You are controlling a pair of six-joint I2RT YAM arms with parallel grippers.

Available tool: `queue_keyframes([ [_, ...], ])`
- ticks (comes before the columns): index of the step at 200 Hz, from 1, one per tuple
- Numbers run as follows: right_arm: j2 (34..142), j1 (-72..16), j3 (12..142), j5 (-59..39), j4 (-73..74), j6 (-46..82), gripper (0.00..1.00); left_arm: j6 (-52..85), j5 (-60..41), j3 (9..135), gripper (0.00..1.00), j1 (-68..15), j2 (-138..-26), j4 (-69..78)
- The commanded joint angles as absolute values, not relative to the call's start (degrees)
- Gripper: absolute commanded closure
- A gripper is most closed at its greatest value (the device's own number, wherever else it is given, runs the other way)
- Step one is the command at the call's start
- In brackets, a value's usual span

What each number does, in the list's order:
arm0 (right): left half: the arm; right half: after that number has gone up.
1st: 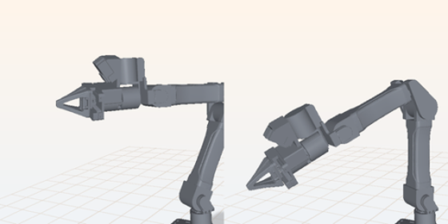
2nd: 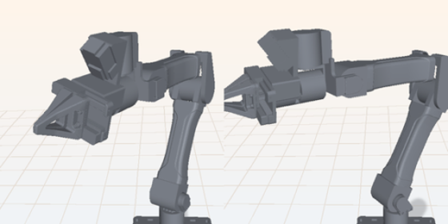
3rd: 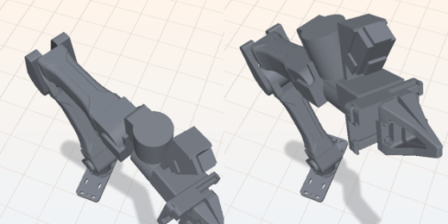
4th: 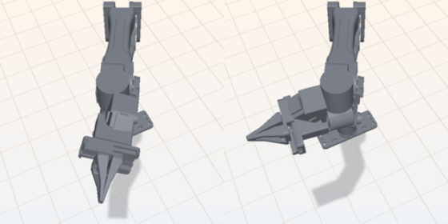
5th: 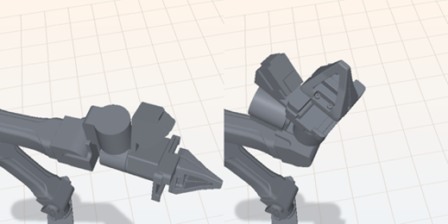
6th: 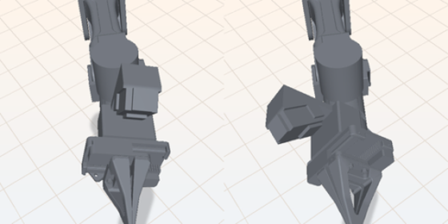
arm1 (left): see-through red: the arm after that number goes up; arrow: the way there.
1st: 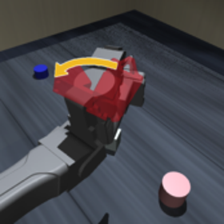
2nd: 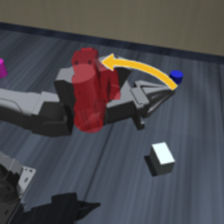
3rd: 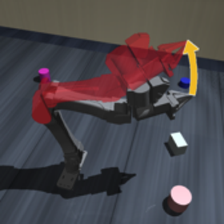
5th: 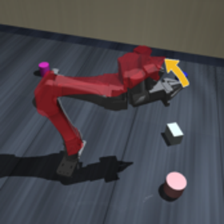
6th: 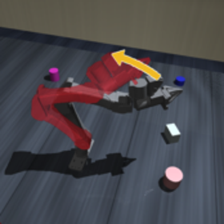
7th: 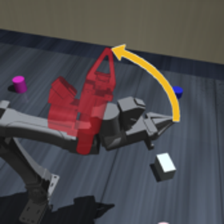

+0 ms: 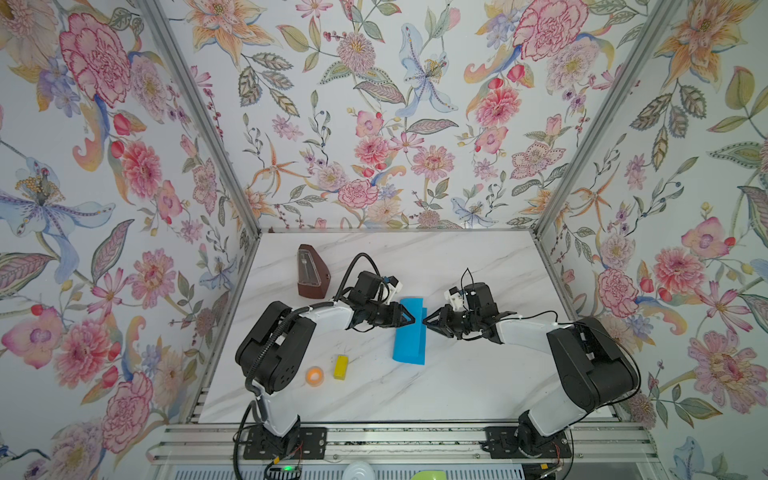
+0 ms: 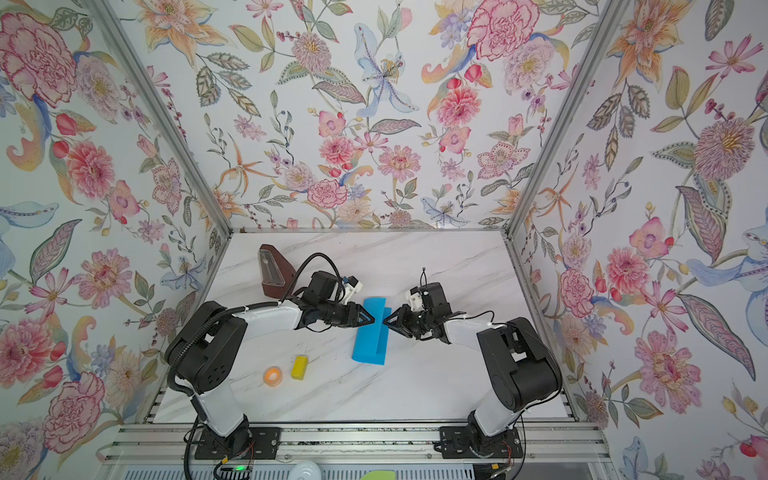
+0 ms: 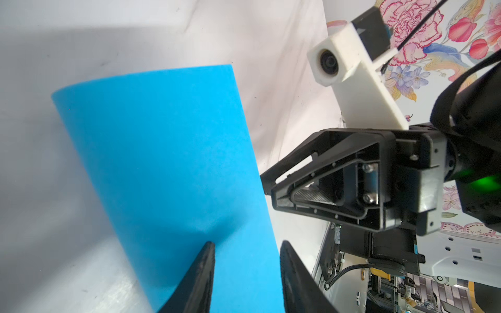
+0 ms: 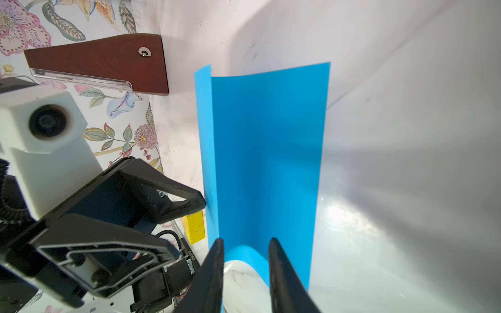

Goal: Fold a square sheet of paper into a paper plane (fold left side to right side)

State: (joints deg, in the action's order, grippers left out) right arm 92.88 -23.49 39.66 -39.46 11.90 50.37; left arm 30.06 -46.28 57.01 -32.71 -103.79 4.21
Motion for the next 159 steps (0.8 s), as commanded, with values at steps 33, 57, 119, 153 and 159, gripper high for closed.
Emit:
queue_keyframes([
  [33, 94.81, -24.87, 38.62, -41.7, 19.04, 54.05, 0.71, 30.5, -46.67, 56.69, 0.6, -32.95, -104.69, 4.48],
  [57, 95.41, -24.96, 39.09, -41.86, 19.04, 54.14, 0.74, 30.58, -46.65, 56.69, 0.6, -32.95, -104.72, 4.41],
  [119, 96.99, -25.22, 39.11, -42.65, 20.39, 55.01, 0.79, 30.83, -46.6, 56.87, 0.6, -32.87, -104.77, 4.81],
  [153, 97.31, -25.4, 38.94, -42.75, 21.22, 55.5, 0.83, 30.85, -46.53, 56.95, 0.6, -32.74, -104.94, 4.97],
  [159, 97.38, -25.4, 38.84, -42.84, 21.38, 55.62, 0.85, 30.9, -46.56, 56.95, 0.6, -32.78, -104.99, 4.96],
])
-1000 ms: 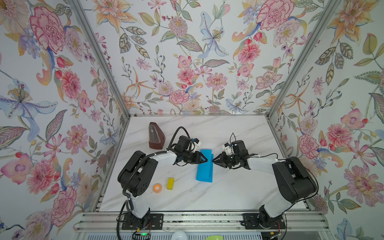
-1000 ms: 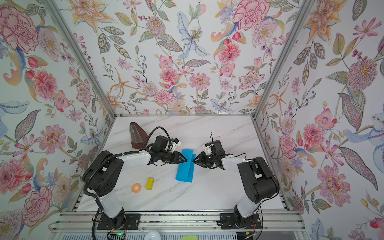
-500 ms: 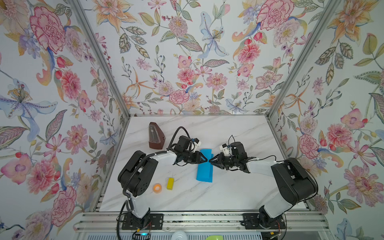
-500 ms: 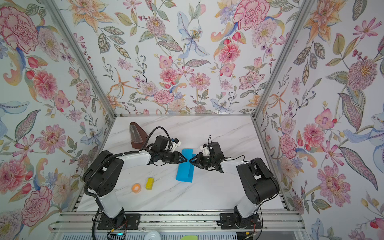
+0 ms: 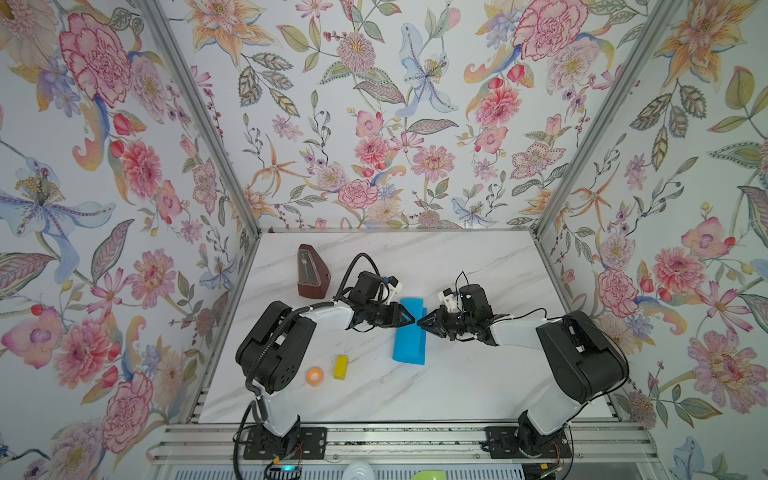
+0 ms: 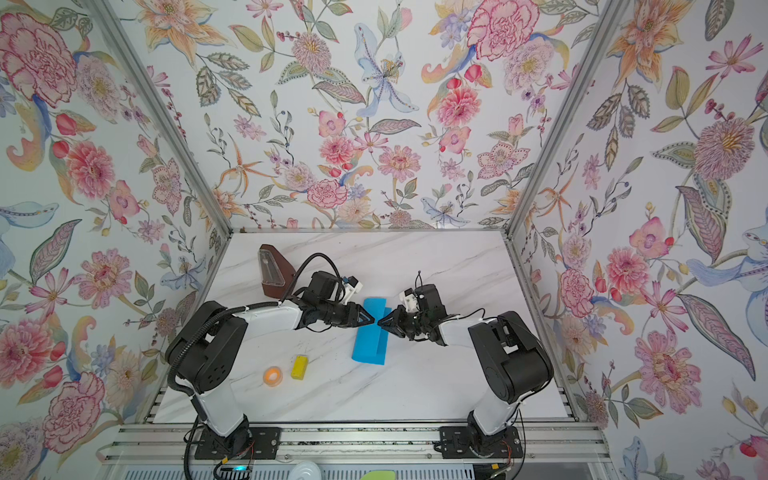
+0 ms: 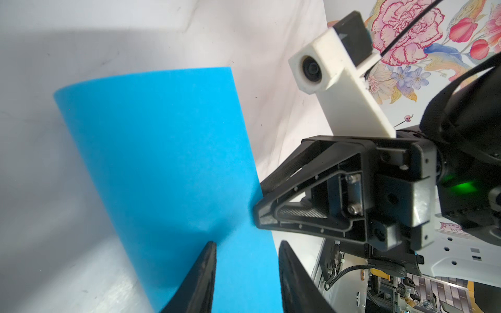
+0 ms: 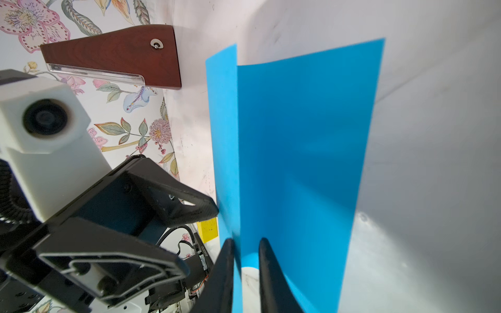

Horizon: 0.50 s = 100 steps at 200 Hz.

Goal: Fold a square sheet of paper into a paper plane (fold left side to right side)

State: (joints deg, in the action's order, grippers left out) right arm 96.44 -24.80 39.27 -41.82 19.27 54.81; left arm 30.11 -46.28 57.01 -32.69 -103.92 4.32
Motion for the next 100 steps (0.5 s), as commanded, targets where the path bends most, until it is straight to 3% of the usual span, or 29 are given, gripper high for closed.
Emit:
queue_keyframes([
  [1, 97.34, -25.36, 38.84, -42.82, 21.37, 55.63, 0.85, 30.88, -46.57, 56.95, 0.6, -32.78, -105.01, 4.94],
  [49, 96.64, -25.25, 38.98, -41.56, 19.36, 54.48, 1.0, 30.87, -45.74, 56.81, 0.6, -32.3, -103.88, 4.61],
  [100, 97.57, -24.7, 40.15, -40.05, 14.08, 50.58, 1.0, 27.86, -41.77, 57.21, 0.54, -31.64, -101.69, -0.13],
])
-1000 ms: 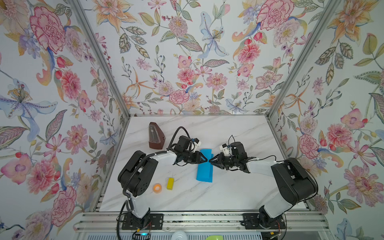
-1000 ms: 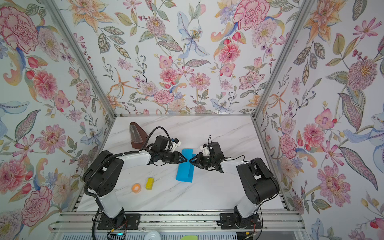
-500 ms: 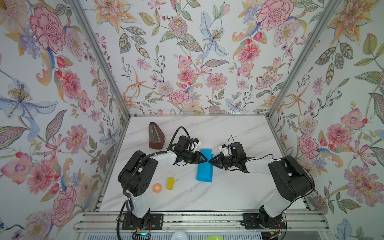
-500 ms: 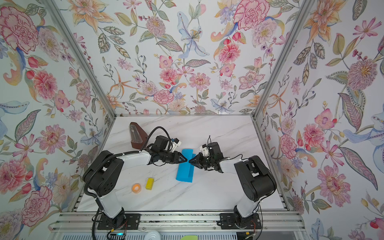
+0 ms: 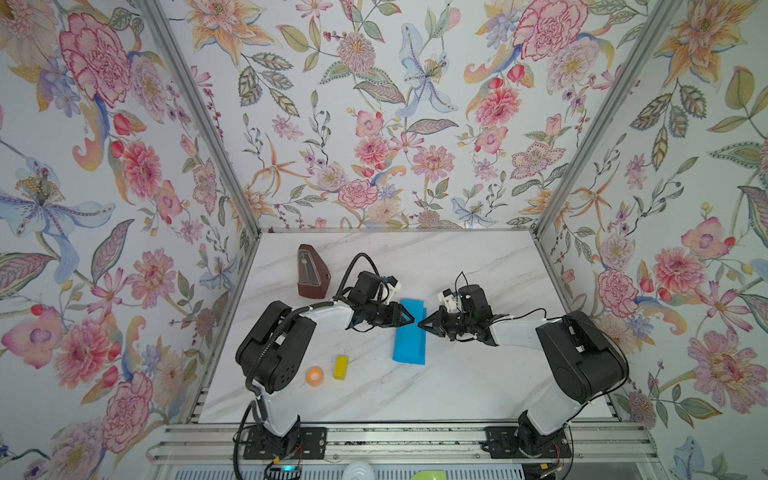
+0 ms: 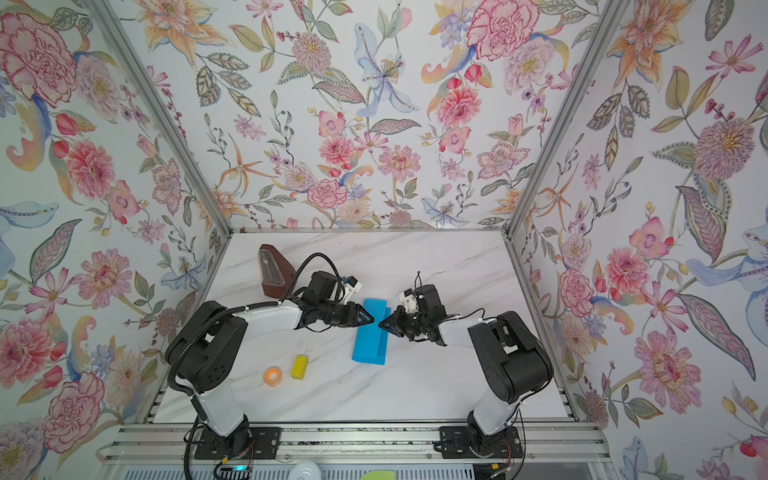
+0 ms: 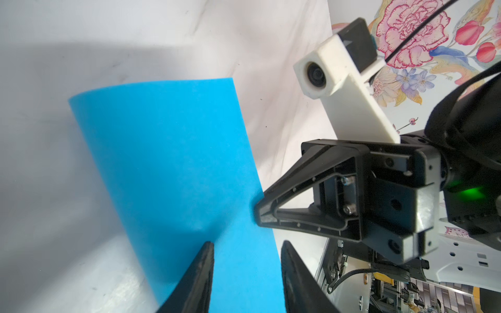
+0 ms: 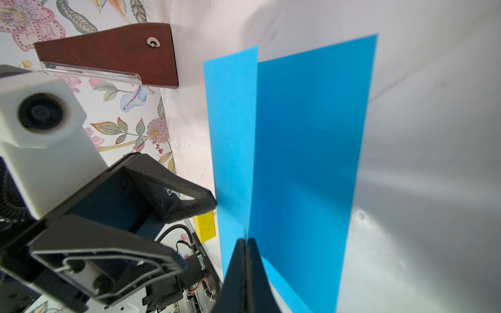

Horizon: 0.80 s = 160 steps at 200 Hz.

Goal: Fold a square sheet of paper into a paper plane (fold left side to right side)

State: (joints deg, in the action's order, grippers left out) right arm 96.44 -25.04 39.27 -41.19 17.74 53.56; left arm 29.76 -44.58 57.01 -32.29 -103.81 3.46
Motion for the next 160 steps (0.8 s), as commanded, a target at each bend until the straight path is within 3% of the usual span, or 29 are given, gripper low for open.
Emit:
queue_keyframes([
  [1, 97.61, -24.7, 40.16, -40.06, 14.07, 50.51, 1.0, 27.73, -41.71, 57.21, 0.54, -31.64, -101.69, -0.24],
  [91, 102.76, -23.93, 42.92, -40.55, 11.97, 47.27, 1.0, 21.56, -35.91, 58.86, 0.44, -31.64, -103.57, -9.01],
  [160, 104.6, -23.47, 44.99, -40.76, 8.97, 45.19, 1.0, 20.66, -37.0, 58.39, 0.48, -31.95, -106.32, -8.46],
])
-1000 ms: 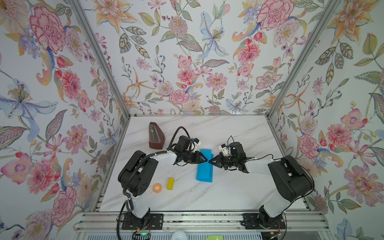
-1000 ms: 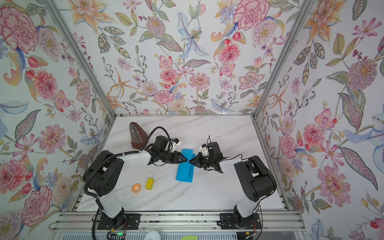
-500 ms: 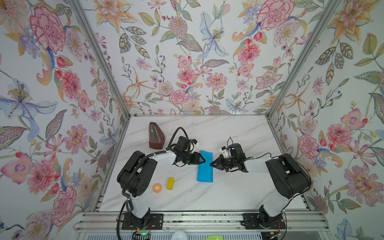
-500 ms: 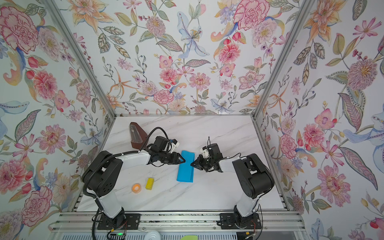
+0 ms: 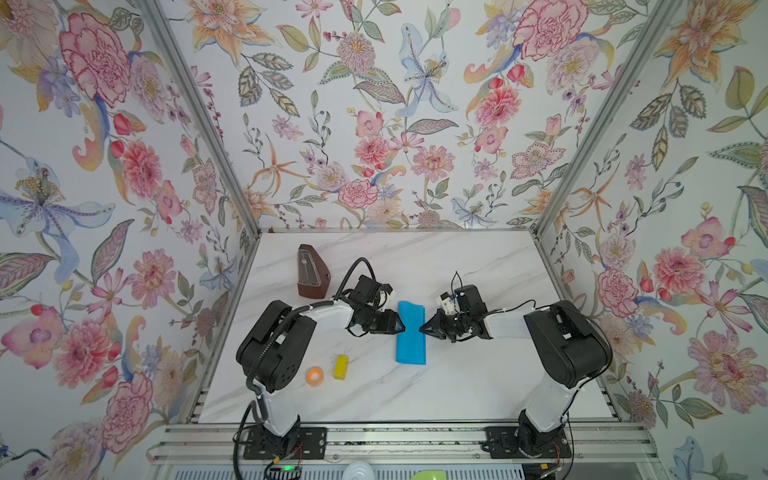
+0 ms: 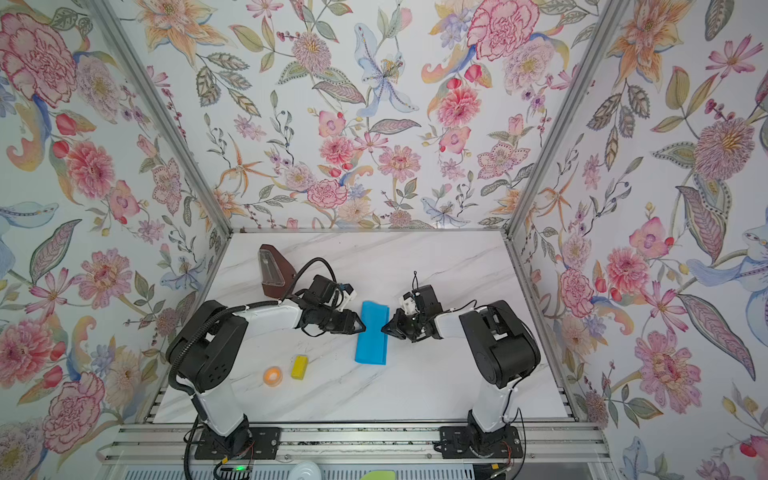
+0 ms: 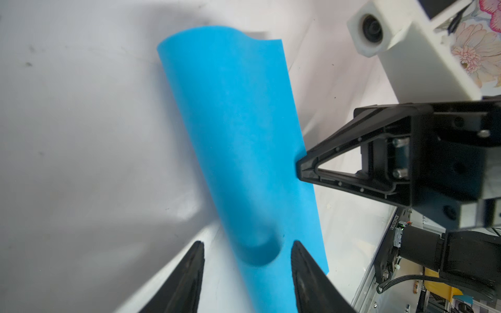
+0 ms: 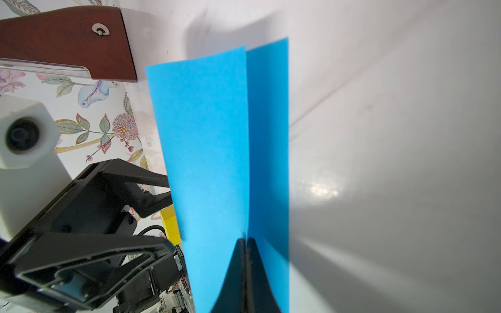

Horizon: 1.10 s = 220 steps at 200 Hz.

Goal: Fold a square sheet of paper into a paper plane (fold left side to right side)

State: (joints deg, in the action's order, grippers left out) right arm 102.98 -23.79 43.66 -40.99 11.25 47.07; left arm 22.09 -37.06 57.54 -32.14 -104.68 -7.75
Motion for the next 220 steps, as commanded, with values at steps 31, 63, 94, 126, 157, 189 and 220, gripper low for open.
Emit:
queue_keyframes([
  [31, 104.63, -23.29, 45.27, -40.65, 7.95, 44.57, 1.0, 20.75, -37.01, 58.43, 0.51, -31.9, -106.95, -8.34],
  [63, 104.35, -23.12, 45.25, -40.59, 7.38, 44.39, 1.0, 20.88, -36.91, 58.34, 0.52, -31.9, -107.25, -8.39],
  [94, 103.95, -23.14, 44.88, -40.43, 7.21, 44.46, 1.0, 21.09, -36.94, 58.27, 0.52, -31.92, -107.39, -8.37],
  [126, 104.16, -22.94, 44.88, -40.4, 7.32, 44.31, 1.0, 21.08, -36.93, 58.35, 0.52, -31.91, -107.49, -8.43],
  [157, 104.41, -22.86, 44.87, -40.27, 7.3, 44.15, 1.0, 21.1, -36.98, 58.44, 0.53, -31.92, -107.67, -8.43],
  [189, 104.77, -22.63, 45.11, -40.56, 7.36, 43.99, 1.0, 21.03, -37.0, 58.66, 0.54, -31.9, -107.84, -8.61],
  [220, 105.01, -22.5, 45.39, -40.67, 7.07, 43.8, 1.0, 20.51, -36.74, 58.62, 0.54, -31.9, -107.84, -9.26],
])
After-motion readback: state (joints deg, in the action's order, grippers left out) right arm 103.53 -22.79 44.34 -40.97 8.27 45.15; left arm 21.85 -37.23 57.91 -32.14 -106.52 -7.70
